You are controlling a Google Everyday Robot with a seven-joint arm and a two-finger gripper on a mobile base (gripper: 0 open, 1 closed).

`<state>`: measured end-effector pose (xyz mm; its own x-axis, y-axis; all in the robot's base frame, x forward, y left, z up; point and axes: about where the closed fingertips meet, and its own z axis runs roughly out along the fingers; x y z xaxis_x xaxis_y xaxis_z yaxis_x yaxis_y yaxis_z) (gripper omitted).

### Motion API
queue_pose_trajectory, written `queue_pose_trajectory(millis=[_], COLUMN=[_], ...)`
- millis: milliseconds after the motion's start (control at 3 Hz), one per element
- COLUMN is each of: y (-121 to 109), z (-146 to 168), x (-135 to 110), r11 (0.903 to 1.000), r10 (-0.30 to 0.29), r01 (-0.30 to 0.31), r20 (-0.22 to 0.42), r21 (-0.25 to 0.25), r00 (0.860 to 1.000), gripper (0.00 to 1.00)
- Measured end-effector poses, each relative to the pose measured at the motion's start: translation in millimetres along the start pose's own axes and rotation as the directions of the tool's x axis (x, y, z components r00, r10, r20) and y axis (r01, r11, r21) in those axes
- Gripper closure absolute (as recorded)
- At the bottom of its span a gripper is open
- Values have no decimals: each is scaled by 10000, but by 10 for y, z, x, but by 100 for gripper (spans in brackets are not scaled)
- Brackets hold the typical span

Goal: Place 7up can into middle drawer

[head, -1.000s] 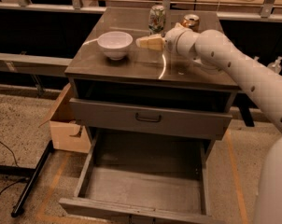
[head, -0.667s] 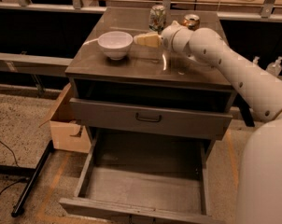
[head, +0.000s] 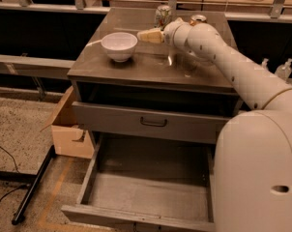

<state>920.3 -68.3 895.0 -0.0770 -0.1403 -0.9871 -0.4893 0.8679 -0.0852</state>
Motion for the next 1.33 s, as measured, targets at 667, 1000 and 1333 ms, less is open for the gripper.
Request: queue_pose_trajectory(millis=[667,1000,1333], y=[-215,-248,-274], z=[344,553,707], x=[135,150,116], r11=[9968,9944,9915], r10=[146,120,45], r01=[-126,-107,-57], r20=[-247,-123,94], r21=[789,1049,1303], r00=[9996,9999,9999], gripper=[0,10,28])
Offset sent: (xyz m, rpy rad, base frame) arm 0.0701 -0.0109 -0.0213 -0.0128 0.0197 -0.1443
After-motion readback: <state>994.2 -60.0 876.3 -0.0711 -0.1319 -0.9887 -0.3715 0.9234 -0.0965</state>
